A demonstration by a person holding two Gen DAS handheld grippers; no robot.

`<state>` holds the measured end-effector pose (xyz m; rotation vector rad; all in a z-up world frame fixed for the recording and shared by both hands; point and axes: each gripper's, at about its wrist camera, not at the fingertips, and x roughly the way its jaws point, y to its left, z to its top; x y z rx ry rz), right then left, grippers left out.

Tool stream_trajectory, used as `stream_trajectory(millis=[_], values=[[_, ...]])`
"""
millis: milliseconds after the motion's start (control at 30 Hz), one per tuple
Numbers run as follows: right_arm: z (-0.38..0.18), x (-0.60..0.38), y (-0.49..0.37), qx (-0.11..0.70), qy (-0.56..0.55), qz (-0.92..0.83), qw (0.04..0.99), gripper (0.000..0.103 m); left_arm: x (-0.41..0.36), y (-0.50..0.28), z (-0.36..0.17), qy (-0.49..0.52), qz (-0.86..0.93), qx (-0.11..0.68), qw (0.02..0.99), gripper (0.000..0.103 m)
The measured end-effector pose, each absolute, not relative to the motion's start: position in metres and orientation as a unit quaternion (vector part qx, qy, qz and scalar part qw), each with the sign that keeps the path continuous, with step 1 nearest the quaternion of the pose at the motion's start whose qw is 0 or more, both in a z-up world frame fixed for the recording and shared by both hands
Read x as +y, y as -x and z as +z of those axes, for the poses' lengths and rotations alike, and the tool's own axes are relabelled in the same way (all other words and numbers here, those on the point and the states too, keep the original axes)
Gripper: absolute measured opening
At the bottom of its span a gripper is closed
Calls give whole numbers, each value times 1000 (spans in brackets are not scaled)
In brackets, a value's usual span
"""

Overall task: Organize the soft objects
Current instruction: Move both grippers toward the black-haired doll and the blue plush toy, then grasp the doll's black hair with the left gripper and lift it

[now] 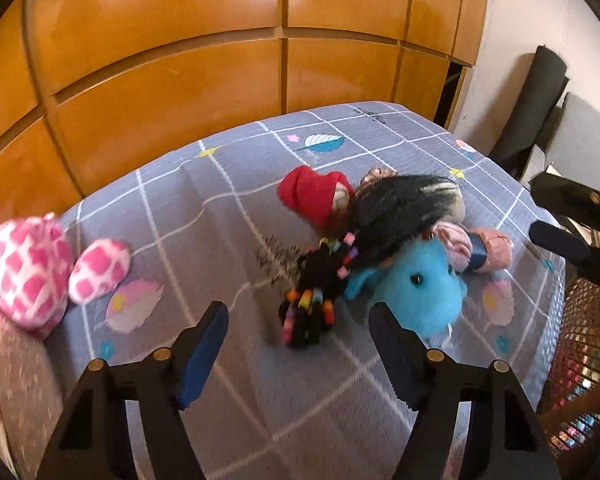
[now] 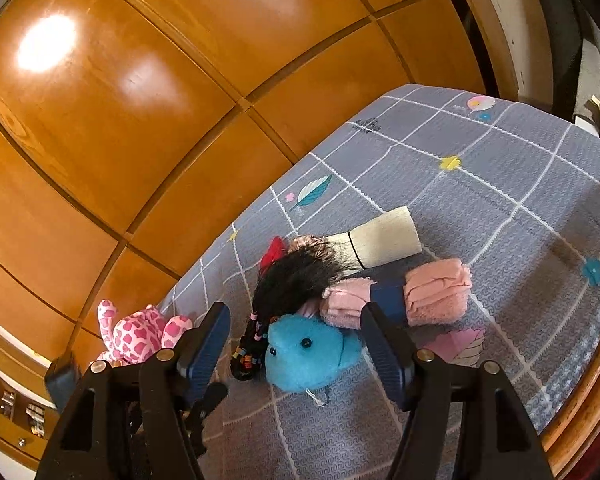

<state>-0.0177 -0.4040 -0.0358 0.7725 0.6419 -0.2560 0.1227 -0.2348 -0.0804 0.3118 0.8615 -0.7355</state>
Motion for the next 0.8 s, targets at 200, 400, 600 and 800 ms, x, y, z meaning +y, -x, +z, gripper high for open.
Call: stream_trajectory(millis=[200,400,600,800], values=[[-39,-406,17,309,-377,-119,865,69,-263,-141,-91,-181,-353,416,818,73],[-41,-406,15,317,-380,-110,862,69,-294,-146,-99,-219,-365,405,809,73],[-41,-406,16,316,-383,-117,860,69,-301,-160,-109,-198,-362,434,801,31],[-38,-403,14,318,-371,-115,865,69,-270,-161,-104,-117,-360,453,807,22]])
